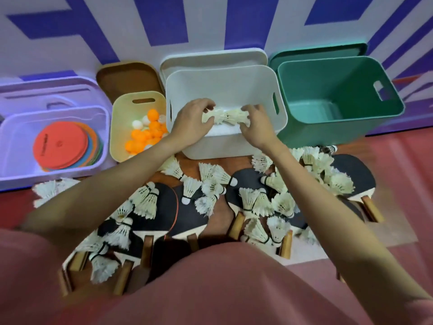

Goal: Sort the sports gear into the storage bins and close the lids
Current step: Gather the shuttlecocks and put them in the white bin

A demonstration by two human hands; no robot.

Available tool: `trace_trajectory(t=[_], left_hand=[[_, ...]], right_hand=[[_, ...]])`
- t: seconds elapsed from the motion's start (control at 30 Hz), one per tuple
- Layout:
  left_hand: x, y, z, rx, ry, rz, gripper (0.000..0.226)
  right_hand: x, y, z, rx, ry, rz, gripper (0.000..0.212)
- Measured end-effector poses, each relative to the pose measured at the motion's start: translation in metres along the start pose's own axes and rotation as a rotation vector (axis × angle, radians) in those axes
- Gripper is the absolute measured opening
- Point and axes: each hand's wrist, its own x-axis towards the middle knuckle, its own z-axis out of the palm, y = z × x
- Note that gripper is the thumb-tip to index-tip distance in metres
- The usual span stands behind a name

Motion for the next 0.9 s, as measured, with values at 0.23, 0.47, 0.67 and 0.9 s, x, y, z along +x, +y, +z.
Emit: trace_trajectory(t=[0.23, 0.47, 0.67, 0.9], left_hand=[[-0.096, 0.013, 0.005, -0.107, -0.061, 0.019, 0.025], [-0.178, -0.002, 0.034, -0.134, -0.246, -0.117, 0.025], [-0.220, 0.013, 0.060, -0.165, -0.463, -0.083, 0.028], [-0.230, 0.032, 0.079, -0.134, -0.577, 0.023, 0.037]], right_hand=[[-0.117, -0.011, 0.025, 0.122, 0.127, 0.025, 0.037], [-0.216, 0.006, 0.062, 0.106, 0.047, 0.267, 0.033], [-0.282, 0.024, 0.094, -0.031, 0.095, 0.607, 0.030], [-0.302, 0.021, 0.107, 0.337, 0.240, 0.820, 0.059]])
